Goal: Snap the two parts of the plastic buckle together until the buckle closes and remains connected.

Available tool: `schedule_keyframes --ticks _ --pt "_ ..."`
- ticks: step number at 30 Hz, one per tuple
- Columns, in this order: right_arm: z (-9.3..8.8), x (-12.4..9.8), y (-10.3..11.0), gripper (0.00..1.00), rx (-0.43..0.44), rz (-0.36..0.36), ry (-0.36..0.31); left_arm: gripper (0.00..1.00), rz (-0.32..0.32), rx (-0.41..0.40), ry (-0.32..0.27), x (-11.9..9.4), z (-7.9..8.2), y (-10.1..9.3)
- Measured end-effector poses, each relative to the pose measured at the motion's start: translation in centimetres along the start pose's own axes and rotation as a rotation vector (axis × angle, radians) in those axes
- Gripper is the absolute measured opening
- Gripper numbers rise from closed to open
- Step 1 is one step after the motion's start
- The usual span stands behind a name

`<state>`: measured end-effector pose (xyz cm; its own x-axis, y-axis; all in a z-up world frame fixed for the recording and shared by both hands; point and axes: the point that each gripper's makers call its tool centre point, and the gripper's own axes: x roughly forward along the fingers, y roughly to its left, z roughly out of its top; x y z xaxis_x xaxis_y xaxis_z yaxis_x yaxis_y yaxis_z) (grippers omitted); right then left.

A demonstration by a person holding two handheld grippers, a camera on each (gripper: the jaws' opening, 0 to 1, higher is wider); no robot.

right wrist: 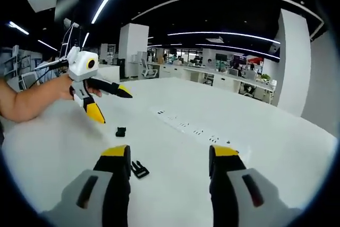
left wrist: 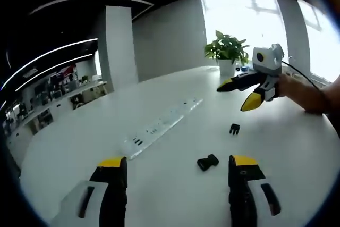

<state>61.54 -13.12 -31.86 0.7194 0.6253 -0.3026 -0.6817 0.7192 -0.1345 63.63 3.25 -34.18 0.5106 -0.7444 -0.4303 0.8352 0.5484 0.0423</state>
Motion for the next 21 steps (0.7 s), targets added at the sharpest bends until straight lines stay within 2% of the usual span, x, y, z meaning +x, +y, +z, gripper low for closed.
schedule_keyframes --ticks 3,6,9,15,21 --pt "0.4 0.0 0.1 0.59 -0.031 0.031 -0.011 0.76 -0.028 0.015 0.007 0.2 0.2 0.4" --pt "0.7 0.2 0.1 0.59 -0.013 0.047 -0.024 0.62 -0.049 -0.011 0.019 0.2 0.3 0.7" --pt "0.7 0.3 -0.3 0.59 -0.022 0.034 -0.018 0.67 -0.064 -0.017 0.005 0.4 0.5 0.6" --pt "0.1 0.9 -0.6 0.60 -0.022 0.029 0.001 0.67 -0.092 -0.001 0.007 0.9 0.7 0.7" --pt "0.4 1.7 -0.4 0.60 -0.048 0.059 -0.002 0.65 -0.143 0.021 -0.031 1.3 1.3 0.4"
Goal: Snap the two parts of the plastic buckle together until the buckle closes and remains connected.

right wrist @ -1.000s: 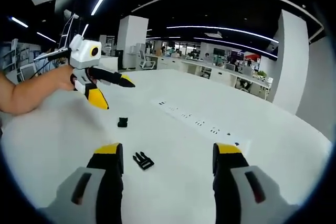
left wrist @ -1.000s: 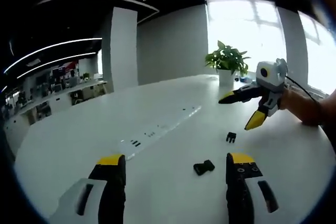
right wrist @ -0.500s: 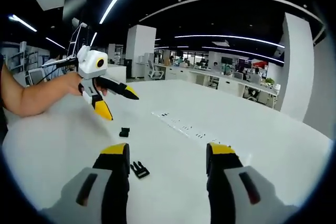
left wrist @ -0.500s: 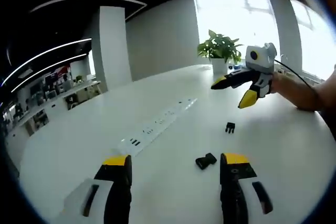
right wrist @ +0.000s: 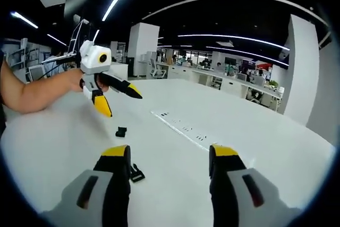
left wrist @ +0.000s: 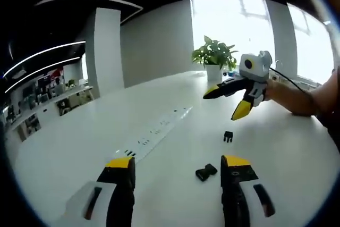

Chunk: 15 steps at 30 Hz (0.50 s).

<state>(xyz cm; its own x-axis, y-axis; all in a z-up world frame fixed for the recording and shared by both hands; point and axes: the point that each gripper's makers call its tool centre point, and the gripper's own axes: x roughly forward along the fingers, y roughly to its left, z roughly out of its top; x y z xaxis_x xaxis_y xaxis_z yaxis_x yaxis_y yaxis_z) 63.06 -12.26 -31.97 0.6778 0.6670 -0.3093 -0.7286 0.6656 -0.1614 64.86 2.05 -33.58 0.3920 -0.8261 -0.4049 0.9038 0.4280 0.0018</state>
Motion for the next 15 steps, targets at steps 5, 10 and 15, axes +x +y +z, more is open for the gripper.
schedule_keyframes --ticks 5,10,15 --pt "0.4 0.2 3.1 0.57 -0.041 0.172 -0.035 0.65 -0.133 0.020 -0.024 0.2 0.1 -2.1" --pt "0.3 0.3 4.1 0.57 -0.043 0.207 -0.034 0.64 -0.152 0.079 0.021 0.6 -0.6 -2.8" --pt "0.5 0.0 4.3 0.57 -0.032 0.218 -0.041 0.63 -0.190 0.073 0.020 0.9 -0.8 -3.5"
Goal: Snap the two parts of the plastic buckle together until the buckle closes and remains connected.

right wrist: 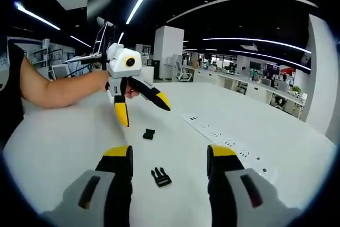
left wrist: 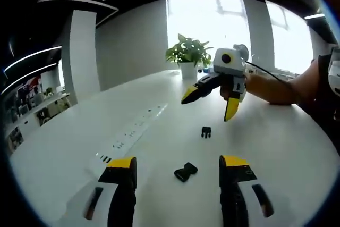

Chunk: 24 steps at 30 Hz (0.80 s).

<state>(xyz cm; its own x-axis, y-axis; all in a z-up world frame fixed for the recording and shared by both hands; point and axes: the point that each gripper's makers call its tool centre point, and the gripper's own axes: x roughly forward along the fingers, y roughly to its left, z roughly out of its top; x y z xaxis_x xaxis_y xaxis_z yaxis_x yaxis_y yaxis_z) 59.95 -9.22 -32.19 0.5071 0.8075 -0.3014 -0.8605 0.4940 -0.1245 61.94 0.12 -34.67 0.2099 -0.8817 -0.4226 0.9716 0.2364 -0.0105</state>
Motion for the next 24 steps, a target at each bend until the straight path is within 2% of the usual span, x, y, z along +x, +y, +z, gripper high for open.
schedule_keyframes --ticks 6,10,13,15,18,24 --pt "0.2 -0.1 0.5 0.57 0.009 0.022 -0.001 0.62 -0.007 0.008 0.004 0.4 -0.2 -0.1" --pt "-1.5 0.3 1.1 0.58 0.018 0.059 0.049 0.60 -0.013 0.002 0.018 0.8 -0.8 -0.1" --pt "-2.6 0.5 1.3 0.60 0.035 0.065 0.082 0.53 -0.059 -0.015 0.036 1.1 -1.6 -0.9" --pt "-2.7 0.6 1.2 0.60 0.033 0.065 0.088 0.53 -0.065 -0.007 0.045 1.4 -2.0 -1.2" --pt "-2.7 0.5 1.1 0.60 0.032 0.062 0.084 0.52 -0.062 -0.010 0.056 1.5 -2.2 -1.1" --pt "-3.0 0.6 1.1 0.54 0.019 0.070 0.089 0.51 -0.049 -0.029 0.039 1.6 -2.0 -0.7"
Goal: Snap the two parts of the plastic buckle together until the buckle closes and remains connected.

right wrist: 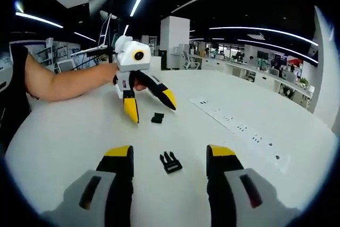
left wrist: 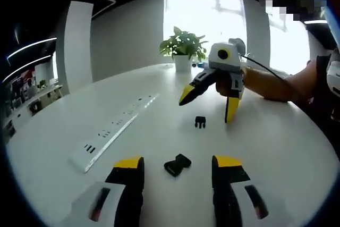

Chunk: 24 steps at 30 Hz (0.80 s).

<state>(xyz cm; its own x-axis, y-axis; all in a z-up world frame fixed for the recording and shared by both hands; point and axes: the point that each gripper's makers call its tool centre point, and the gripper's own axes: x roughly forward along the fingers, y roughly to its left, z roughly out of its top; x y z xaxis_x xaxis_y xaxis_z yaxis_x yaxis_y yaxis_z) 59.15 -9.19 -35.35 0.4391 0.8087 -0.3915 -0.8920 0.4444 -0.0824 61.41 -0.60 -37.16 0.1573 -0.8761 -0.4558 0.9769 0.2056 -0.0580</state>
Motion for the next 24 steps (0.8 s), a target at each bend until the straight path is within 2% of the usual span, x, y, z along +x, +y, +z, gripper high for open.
schedule_keyframes --ticks 6,10,14,17,24 --pt "0.0 0.1 -0.3 0.48 -0.003 -0.007 -0.020 0.48 0.031 -0.017 -0.010 -0.1 -0.3 1.0" --pt "0.0 0.2 -0.1 0.48 -0.004 -0.003 -0.015 0.48 0.024 -0.027 -0.011 -0.2 -0.5 1.0" --pt "-0.2 0.2 0.1 0.42 -0.017 0.004 -0.013 0.45 0.011 -0.009 0.006 -0.1 -0.9 0.6" --pt "-0.2 0.2 0.0 0.42 -0.018 -0.001 -0.012 0.42 0.002 -0.008 0.007 -0.1 -0.9 0.4" --pt "-0.5 0.3 0.3 0.42 -0.014 0.010 -0.009 0.41 -0.024 0.009 0.008 0.1 -0.8 -0.1"
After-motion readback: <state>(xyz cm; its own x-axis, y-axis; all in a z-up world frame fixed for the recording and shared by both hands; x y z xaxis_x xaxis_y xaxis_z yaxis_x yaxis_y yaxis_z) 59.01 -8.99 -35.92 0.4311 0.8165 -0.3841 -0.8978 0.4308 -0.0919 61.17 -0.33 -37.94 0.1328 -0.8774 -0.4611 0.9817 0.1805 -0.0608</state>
